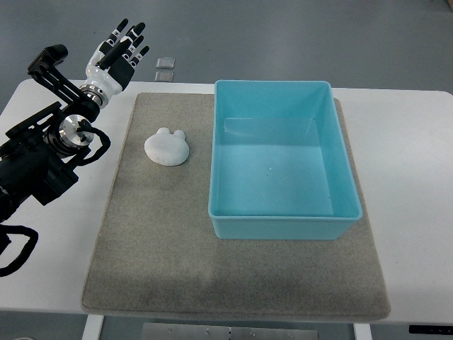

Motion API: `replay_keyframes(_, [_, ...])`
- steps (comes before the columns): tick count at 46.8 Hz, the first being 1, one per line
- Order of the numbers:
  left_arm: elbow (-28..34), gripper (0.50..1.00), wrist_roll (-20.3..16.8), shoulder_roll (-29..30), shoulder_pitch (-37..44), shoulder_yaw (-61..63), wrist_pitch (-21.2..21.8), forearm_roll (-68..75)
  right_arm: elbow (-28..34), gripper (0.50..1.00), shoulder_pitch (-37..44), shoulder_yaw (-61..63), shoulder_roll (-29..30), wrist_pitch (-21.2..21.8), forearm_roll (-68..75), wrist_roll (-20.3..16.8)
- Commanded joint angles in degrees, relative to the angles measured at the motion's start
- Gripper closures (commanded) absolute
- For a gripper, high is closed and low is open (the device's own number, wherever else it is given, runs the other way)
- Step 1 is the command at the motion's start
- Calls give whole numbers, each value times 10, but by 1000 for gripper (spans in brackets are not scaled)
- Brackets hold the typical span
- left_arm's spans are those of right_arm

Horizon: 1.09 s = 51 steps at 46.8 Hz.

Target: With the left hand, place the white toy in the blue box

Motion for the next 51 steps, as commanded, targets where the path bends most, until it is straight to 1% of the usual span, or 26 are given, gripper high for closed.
replay_keyframes(1, [-1,506,0,-1,0,1,0,2,0,564,-1,0,0,0,0,0])
replay_keyframes(12, [0,506,0,0,-1,9,-1,12,0,564,0,0,0,0,0,0])
replay_keyframes(24, [-2,510,0,4,-1,9,-1,102,0,564,-1,0,0,0,0,0])
replay_keyframes(34, [-6,514,0,17,-10,9,0,235,0,564,0,0,0,0,0,0])
replay_keyframes(44, [-49,514,2,47,-8,9,0,372,0,564,0,0,0,0,0,0])
replay_keyframes(51, [-59,512,2,60,-11,9,1,487,0,564,0,0,0,0,0,0])
